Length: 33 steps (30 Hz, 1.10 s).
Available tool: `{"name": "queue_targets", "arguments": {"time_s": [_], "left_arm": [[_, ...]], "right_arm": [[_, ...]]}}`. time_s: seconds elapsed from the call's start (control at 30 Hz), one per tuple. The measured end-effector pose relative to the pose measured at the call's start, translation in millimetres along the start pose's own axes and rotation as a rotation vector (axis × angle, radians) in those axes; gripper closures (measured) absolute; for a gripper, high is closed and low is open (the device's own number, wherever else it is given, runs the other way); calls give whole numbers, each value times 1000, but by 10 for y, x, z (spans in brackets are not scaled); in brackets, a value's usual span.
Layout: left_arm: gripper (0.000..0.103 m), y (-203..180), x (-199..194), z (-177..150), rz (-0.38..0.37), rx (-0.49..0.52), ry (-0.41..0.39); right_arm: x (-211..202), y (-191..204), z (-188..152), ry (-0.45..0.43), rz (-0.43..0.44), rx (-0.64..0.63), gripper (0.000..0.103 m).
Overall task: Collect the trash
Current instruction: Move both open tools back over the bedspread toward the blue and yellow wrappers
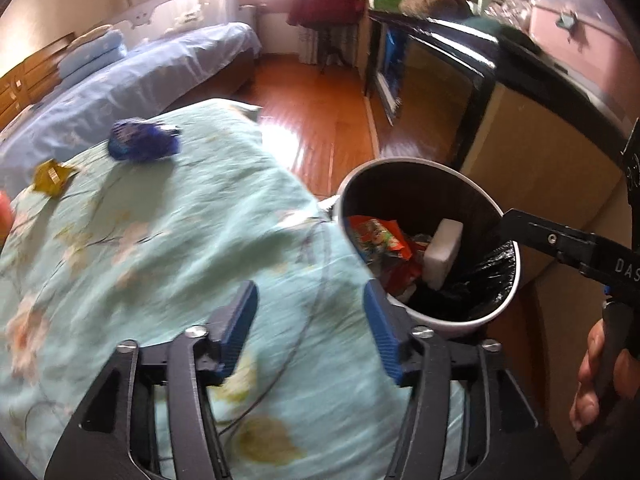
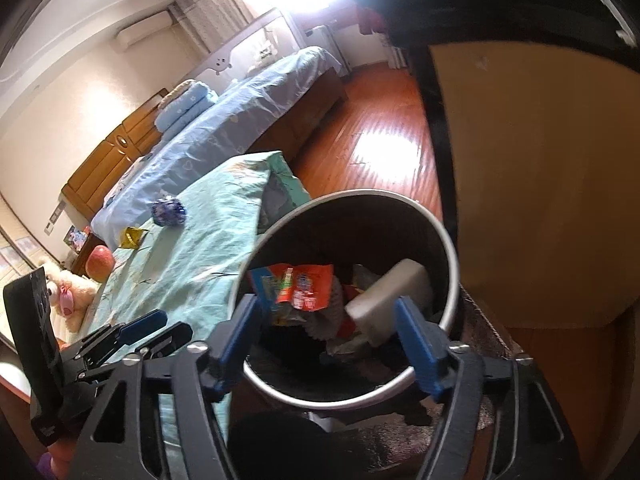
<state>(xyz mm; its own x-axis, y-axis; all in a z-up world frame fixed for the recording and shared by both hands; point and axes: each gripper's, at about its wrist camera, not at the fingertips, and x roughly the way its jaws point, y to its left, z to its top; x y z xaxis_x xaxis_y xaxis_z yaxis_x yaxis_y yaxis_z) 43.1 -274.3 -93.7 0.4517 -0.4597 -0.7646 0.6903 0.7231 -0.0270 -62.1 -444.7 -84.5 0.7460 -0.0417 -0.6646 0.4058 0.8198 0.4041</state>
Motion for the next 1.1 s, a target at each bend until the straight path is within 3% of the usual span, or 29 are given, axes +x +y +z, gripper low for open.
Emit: {"name": "queue_targets", "arguments": {"time_s": [0.5,1.1], "left_arm": [[28,1018,-316,-331,131,-195,-27],[27,2030,-332,-441,269,-341,-16]], "right_arm": [[282,942,-71,37,97,-159,15],[973,1789,-16,128,175,-314,15]]}}
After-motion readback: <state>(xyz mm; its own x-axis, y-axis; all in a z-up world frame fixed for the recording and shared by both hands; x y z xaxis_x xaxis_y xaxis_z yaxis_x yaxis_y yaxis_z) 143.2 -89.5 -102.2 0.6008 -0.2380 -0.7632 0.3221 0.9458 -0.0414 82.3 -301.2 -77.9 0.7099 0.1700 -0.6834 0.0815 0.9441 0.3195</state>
